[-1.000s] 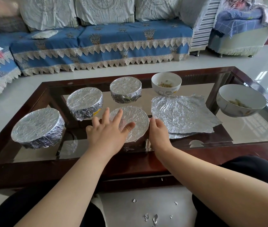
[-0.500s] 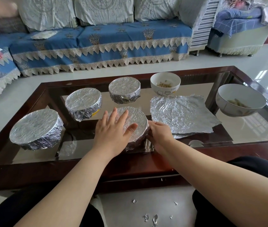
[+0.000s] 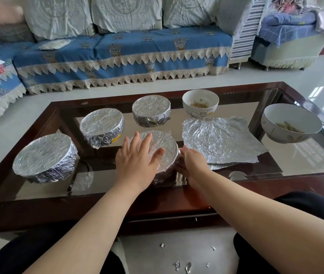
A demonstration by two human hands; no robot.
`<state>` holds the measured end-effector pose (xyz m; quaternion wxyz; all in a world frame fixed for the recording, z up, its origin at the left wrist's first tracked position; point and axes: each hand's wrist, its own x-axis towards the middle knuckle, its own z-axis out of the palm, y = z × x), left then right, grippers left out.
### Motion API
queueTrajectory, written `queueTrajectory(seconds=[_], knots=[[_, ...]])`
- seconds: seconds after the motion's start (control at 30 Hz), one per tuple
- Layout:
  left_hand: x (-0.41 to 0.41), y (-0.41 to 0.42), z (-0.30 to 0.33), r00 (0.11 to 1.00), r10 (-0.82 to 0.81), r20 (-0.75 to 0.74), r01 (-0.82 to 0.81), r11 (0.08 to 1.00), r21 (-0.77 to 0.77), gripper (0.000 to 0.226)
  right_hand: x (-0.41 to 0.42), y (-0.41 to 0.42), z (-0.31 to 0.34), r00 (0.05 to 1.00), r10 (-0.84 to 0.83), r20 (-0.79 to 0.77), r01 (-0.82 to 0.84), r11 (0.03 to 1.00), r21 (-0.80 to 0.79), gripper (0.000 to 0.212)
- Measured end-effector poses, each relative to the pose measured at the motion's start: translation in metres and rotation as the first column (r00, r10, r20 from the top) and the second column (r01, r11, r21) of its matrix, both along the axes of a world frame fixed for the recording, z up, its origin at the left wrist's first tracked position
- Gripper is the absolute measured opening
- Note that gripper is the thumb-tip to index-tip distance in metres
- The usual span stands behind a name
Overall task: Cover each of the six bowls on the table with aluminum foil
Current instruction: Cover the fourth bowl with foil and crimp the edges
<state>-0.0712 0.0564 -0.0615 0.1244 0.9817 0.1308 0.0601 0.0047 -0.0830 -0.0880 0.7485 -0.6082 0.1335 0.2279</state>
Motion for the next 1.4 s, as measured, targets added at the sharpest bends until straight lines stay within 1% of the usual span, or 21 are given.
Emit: queueTrajectory(seconds=[0.07, 0.1, 0.2, 0.3, 0.4, 0.47, 0.53, 0.67, 0.77, 0.8, 0.87, 0.9, 0.93, 1.0, 1.03, 1.07, 1.13, 1.23, 1.27, 1.33, 1.4], knots=[[0.000, 0.000, -0.001, 1.000, 0.006, 0.026, -0.006, 1.000, -0.021, 0.110, -0.002, -0.002, 0.004, 0.999, 0.050, 0.013, -0.050, 0.998, 0.027, 0.041], [0.000, 0.000, -0.001, 0.999, 0.008, 0.036, -0.007, 1.000, -0.024, 0.114, -0.004, -0.003, 0.006, 0.998, 0.064, 0.028, -0.064, 0.998, 0.029, 0.044], [0.000, 0.000, -0.001, 0.999, 0.016, 0.051, -0.015, 1.000, -0.013, 0.119, -0.009, 0.000, 0.005, 0.993, 0.064, 0.095, -0.064, 0.998, 0.001, 0.037], [-0.001, -0.001, -0.001, 0.999, 0.012, 0.050, -0.011, 1.000, -0.007, 0.110, -0.015, 0.003, 0.003, 0.987, 0.061, 0.146, -0.053, 0.997, -0.058, 0.033], [-0.002, -0.001, 0.002, 0.999, 0.013, 0.050, -0.011, 0.999, -0.050, 0.097, -0.016, 0.003, 0.005, 0.985, 0.052, 0.161, -0.048, 0.998, -0.031, 0.030], [-0.001, -0.001, 0.004, 0.998, 0.026, 0.057, -0.018, 0.990, -0.142, 0.084, -0.018, 0.003, 0.007, 0.989, 0.034, 0.147, -0.035, 0.999, 0.004, 0.028], [0.000, 0.000, 0.006, 0.995, 0.041, 0.095, -0.015, 0.967, -0.255, 0.079, -0.017, 0.004, 0.007, 0.992, 0.031, 0.125, -0.032, 0.999, 0.011, 0.024], [0.002, 0.008, 0.001, 0.970, 0.095, 0.226, 0.025, 0.878, -0.478, 0.071, -0.013, 0.005, 0.003, 0.992, 0.064, 0.107, -0.055, 0.995, -0.079, 0.023], [0.002, 0.015, 0.002, 0.951, 0.174, 0.254, 0.040, 0.747, -0.663, 0.062, -0.011, 0.007, 0.005, 0.999, 0.033, 0.000, -0.033, 0.998, -0.059, 0.020], [0.001, 0.017, 0.005, 0.947, 0.225, 0.230, 0.012, 0.690, -0.724, 0.057, -0.012, 0.006, 0.009, 0.998, 0.036, -0.052, -0.037, 0.999, -0.034, 0.022], [-0.002, 0.023, 0.010, 0.933, 0.339, 0.123, -0.096, 0.562, -0.821, 0.052, -0.012, 0.003, 0.016, 0.992, 0.068, -0.103, -0.069, 0.998, -0.010, 0.032], [-0.003, 0.026, 0.012, 0.923, 0.383, 0.045, -0.156, 0.477, -0.865, 0.050, -0.012, 0.000, 0.019, 0.990, 0.090, -0.107, -0.090, 0.996, 0.000, 0.042], [-0.004, 0.031, 0.013, 0.911, 0.409, -0.049, -0.213, 0.366, -0.906, 0.045, -0.013, -0.003, 0.020, 0.988, 0.108, -0.115, -0.106, 0.994, 0.019, 0.053], [-0.009, 0.037, 0.017, 0.896, 0.369, -0.247, -0.309, 0.118, -0.944, 0.039, -0.013, -0.004, 0.022, 0.983, 0.126, -0.133, -0.117, 0.991, 0.069, 0.066], [-0.013, 0.039, 0.018, 0.893, 0.316, -0.320, -0.348, 0.035, -0.937, 0.041, -0.012, -0.004, 0.022, 0.981, 0.128, -0.143, -0.116, 0.989, 0.091, 0.068], [-0.015, 0.041, 0.017, 0.894, 0.260, -0.365, -0.375, -0.013, -0.927, 0.043, -0.011, -0.003, 0.023, 0.980, 0.125, -0.152, -0.108, 0.988, 0.113, 0.070], [-0.017, 0.044, 0.012, 0.904, 0.189, -0.384, -0.376, -0.079, -0.923, 0.041, -0.005, 0.000, 0.025, 0.979, 0.117, -0.168, -0.090, 0.983, 0.160, 0.072], [-0.019, 0.041, 0.008, 0.918, 0.196, -0.344, -0.312, -0.178, -0.933, 0.033, 0.004, -0.001, 0.026, 0.974, 0.136, -0.181, -0.102, 0.978, 0.183, 0.074], [-0.019, 0.041, 0.007, 0.919, 0.200, -0.339, -0.300, -0.201, -0.932, 0.032, 0.008, -0.003, 0.026, 0.972, 0.154, -0.179, -0.127, 0.980, 0.155, 0.073], [-0.019, 0.041, 0.003, 0.922, 0.195, -0.333, -0.285, -0.239, -0.928, 0.035, 0.016, -0.010, 0.032, 0.970, 0.190, -0.155, -0.187, 0.982, 0.032, 0.067], [-0.018, 0.042, -0.001, 0.930, 0.181, -0.319, -0.268, -0.259, -0.928, 0.043, 0.026, -0.018, 0.043, 0.981, 0.179, -0.071, -0.187, 0.976, -0.112, 0.052]])
